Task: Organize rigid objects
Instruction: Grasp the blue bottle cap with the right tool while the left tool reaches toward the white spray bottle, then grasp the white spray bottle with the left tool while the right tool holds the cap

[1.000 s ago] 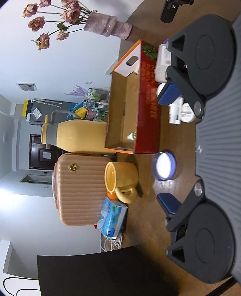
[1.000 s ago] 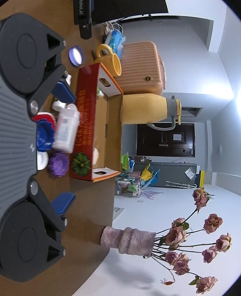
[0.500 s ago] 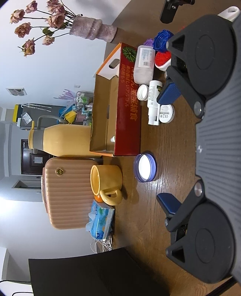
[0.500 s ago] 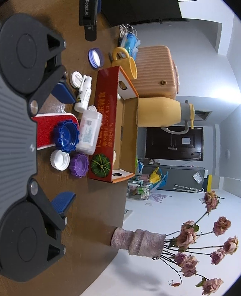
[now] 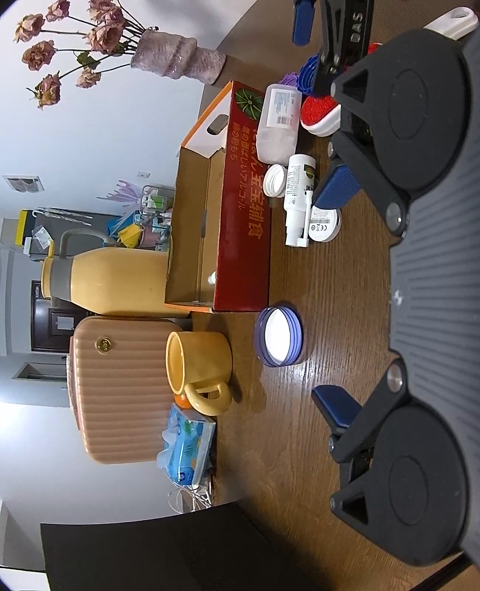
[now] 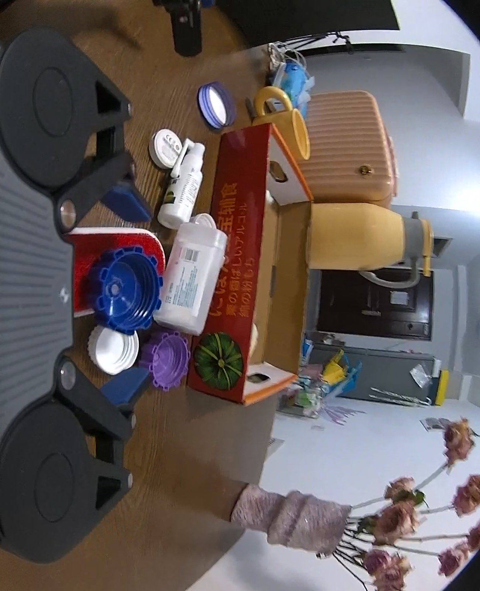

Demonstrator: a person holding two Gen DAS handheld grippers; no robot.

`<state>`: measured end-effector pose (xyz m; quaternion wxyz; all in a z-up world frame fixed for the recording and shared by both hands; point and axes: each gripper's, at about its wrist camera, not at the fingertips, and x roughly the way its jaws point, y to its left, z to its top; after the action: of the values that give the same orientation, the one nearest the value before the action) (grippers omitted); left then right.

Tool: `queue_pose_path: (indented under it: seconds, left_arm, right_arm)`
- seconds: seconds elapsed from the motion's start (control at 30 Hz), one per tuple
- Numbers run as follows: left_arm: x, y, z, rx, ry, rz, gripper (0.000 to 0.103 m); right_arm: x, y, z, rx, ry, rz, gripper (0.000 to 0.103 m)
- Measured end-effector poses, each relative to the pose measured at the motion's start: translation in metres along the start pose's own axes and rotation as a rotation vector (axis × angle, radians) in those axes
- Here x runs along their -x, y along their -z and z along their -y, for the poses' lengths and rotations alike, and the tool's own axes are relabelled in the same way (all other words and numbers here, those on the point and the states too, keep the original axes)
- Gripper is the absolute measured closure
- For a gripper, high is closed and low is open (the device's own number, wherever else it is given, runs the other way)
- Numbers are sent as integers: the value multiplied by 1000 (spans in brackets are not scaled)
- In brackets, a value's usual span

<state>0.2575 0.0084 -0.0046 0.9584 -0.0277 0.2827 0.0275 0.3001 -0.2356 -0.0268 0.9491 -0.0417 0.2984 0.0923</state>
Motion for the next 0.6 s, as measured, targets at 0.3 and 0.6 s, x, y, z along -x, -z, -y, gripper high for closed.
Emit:
queue_pose_path:
  seconds: [0.3,0.6]
  left_arm:
    - [-10,-12,5,-20,1,-11,0]
    - [-38,-27,39,-93,63,-73,0]
  right_arm:
    - [3,-10,15,-43,-41,59,49]
    - [11,-18,47,-122,17,180,49]
